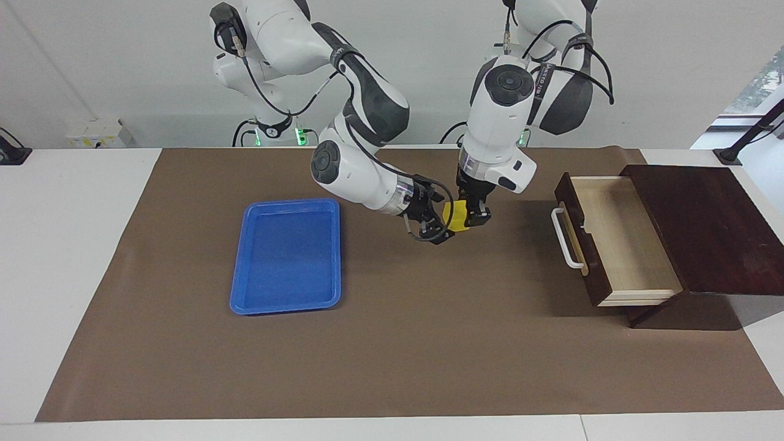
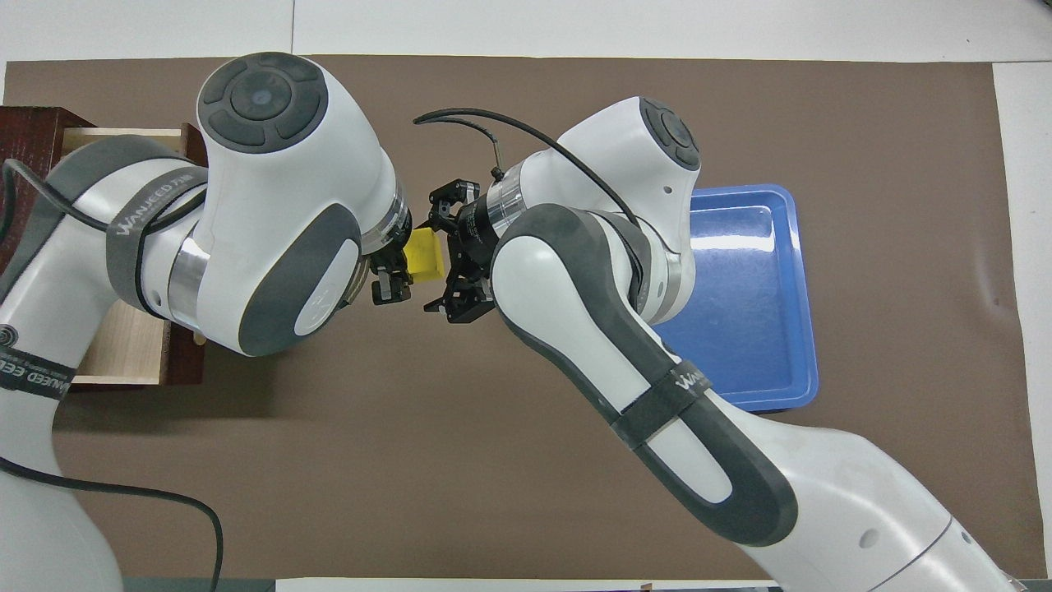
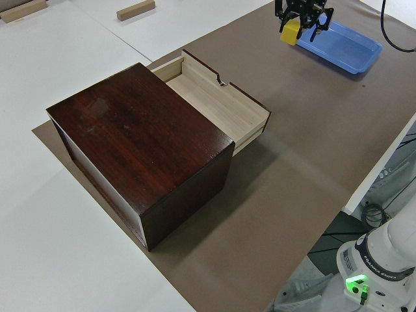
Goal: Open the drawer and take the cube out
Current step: 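Grasp the yellow cube with the right gripper beside the left gripper, then carry the cube to the tray with the right gripper while the left gripper withdraws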
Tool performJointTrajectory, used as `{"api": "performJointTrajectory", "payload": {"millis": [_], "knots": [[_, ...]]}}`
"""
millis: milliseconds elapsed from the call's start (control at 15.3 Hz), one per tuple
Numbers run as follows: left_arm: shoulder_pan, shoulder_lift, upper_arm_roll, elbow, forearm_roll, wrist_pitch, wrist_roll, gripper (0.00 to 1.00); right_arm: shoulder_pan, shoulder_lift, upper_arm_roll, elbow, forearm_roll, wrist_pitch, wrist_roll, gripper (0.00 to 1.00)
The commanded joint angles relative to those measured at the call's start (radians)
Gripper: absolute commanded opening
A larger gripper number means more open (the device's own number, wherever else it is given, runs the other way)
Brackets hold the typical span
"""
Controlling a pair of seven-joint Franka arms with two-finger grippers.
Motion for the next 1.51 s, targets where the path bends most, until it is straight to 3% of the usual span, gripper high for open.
{"api": "performJointTrajectory", "payload": {"millis": [0, 196, 327, 393, 458, 524, 1048, 1113, 1244, 1440], "knots": [[-0.017, -0.020, 0.014, -0.025, -0.017, 0.003, -0.011, 0.00, -0.005, 0.017, 0.001, 0.034, -0.033, -0.017, 0.032, 1.00], [-0.016, -0.020, 0.014, -0.025, -0.017, 0.003, -0.011, 0.00, -0.005, 0.017, 0.001, 0.034, -0.033, -0.019, 0.032, 0.94], [-0.016, -0.020, 0.014, -0.025, -0.017, 0.005, -0.011, 0.00, -0.005, 0.017, 0.001, 0.034, -0.033, -0.017, 0.032, 0.83], [-0.017, -0.020, 0.014, -0.025, -0.017, 0.006, -0.011, 0.00, -0.004, 0.015, 0.001, 0.034, -0.033, -0.016, 0.035, 0.66], [-0.016, -0.020, 0.014, -0.025, -0.017, 0.006, -0.011, 0.00, -0.001, 0.015, 0.001, 0.034, -0.032, -0.016, 0.039, 0.29], [-0.016, -0.020, 0.014, -0.027, -0.017, 0.008, -0.011, 0.00, 0.011, 0.015, 0.001, 0.034, -0.038, -0.016, 0.047, 0.00], [-0.016, -0.019, 0.015, -0.022, -0.014, 0.009, -0.008, 0.00, -0.030, 0.009, 0.001, 0.034, -0.045, -0.054, 0.046, 0.00], [-0.011, -0.019, 0.014, -0.018, -0.017, 0.003, -0.006, 0.20, -0.039, 0.006, 0.001, 0.034, -0.047, -0.062, 0.046, 0.00], [-0.008, -0.019, 0.014, -0.011, -0.014, -0.015, 0.005, 1.00, -0.045, 0.006, 0.001, 0.034, -0.051, -0.092, 0.046, 0.00], [-0.001, -0.019, 0.014, -0.010, -0.011, -0.018, 0.006, 1.00, -0.059, 0.006, 0.001, 0.038, -0.052, -0.097, 0.046, 0.00]]}}
